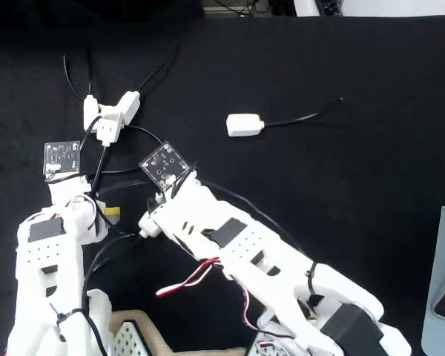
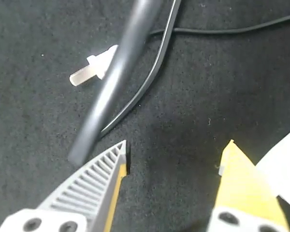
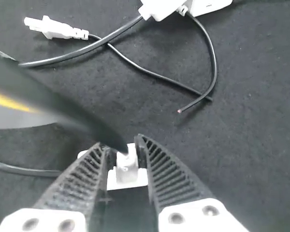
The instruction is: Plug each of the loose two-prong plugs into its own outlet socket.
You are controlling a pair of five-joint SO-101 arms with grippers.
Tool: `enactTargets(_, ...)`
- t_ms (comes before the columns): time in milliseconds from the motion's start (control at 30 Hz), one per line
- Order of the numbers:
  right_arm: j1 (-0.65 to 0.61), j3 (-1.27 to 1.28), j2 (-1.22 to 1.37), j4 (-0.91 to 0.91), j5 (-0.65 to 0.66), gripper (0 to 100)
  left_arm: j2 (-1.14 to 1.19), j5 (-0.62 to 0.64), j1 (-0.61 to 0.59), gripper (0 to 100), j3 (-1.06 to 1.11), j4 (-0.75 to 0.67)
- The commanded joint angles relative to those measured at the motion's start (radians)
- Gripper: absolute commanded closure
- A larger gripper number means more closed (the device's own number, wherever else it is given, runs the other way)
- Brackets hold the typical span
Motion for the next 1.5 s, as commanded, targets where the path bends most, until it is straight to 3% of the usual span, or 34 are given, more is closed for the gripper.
enactTargets(0,-0.003,-0.013,0.002,-0.025,0.006,98.7,-0.017,0.011,-0.002,70,-0.005,-0.014)
enactTargets(433,-0.003,0.053,0.002,-0.126,0.008,98.7,-0.017,0.008,-0.002,70,-0.004,-0.014)
enactTargets(1467,0.032,0.051,0.127,-0.167,0.006,98.7,-0.017,0.005,-0.002,70,-0.001,-0.018)
